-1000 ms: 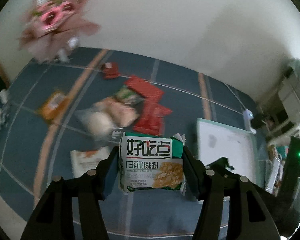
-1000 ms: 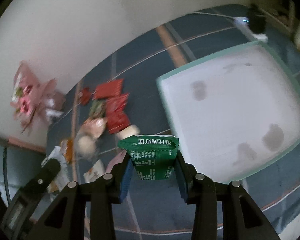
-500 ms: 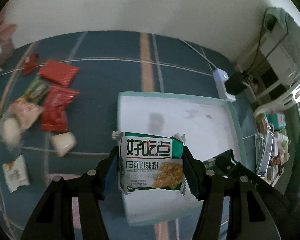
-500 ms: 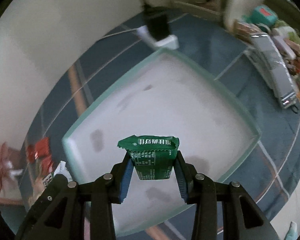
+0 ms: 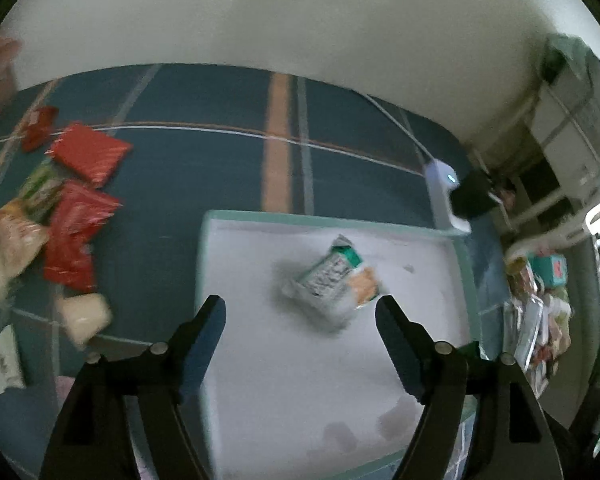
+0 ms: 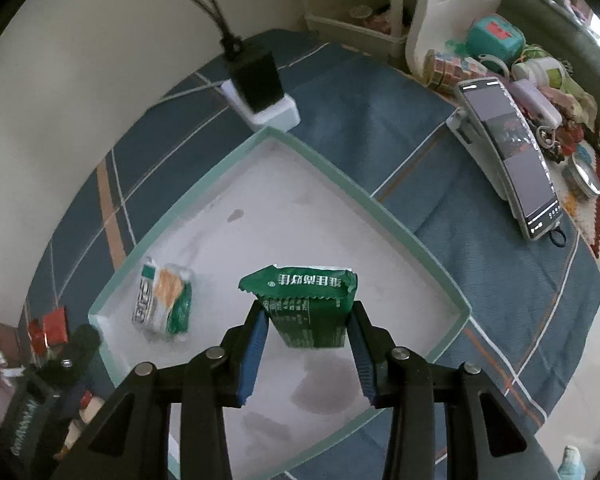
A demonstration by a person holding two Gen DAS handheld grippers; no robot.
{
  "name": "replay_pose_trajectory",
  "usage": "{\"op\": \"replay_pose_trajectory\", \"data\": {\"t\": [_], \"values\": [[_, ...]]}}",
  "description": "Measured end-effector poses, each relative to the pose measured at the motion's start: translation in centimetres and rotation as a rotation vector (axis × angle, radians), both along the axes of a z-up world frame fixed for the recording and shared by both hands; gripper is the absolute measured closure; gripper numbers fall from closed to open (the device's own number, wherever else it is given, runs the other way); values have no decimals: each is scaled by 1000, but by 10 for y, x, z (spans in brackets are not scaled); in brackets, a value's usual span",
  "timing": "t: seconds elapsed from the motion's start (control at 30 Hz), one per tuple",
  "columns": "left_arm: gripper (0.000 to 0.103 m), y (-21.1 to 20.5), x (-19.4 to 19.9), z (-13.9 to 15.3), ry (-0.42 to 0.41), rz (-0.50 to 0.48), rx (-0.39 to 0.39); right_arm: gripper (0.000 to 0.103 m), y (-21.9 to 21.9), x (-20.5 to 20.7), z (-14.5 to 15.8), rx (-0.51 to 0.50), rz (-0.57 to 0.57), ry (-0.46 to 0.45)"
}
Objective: Organize snacks
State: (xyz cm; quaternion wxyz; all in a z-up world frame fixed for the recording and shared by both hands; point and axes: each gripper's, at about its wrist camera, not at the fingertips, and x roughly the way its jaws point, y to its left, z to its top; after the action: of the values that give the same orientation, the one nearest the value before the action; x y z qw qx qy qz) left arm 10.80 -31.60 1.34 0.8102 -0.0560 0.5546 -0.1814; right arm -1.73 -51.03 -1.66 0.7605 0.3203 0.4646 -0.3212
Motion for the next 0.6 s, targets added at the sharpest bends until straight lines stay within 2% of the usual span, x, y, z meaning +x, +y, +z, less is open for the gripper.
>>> {"op": "replay_pose_trajectory", "data": {"t": [0.07,0.13,0.17,0.2,0.33,0.4,0.5,0.6], "values": [[20,15,2,4,-16,48,42,56,9,2,3,-6,30,0],[20,35,4,7,-18,114,93,44,21,5,7,-6,69,-12],[20,45,4,9,-20,142,104,32,27,6,9,-11,90,-18],[20,58,4,9,-19,168,113,27,33,8,11,-18,105,-20],[10,100,2,1,-7,236,199,22,55,12,11,-2,158,-21],[10,125,0,-6,16,281,241,18,68,12,11,3,184,-20],[10,157,-4,-12,42,346,258,14,95,13,12,2,258,-24],[10,179,-12,-10,36,375,289,13,124,18,15,-3,338,-26]]}}
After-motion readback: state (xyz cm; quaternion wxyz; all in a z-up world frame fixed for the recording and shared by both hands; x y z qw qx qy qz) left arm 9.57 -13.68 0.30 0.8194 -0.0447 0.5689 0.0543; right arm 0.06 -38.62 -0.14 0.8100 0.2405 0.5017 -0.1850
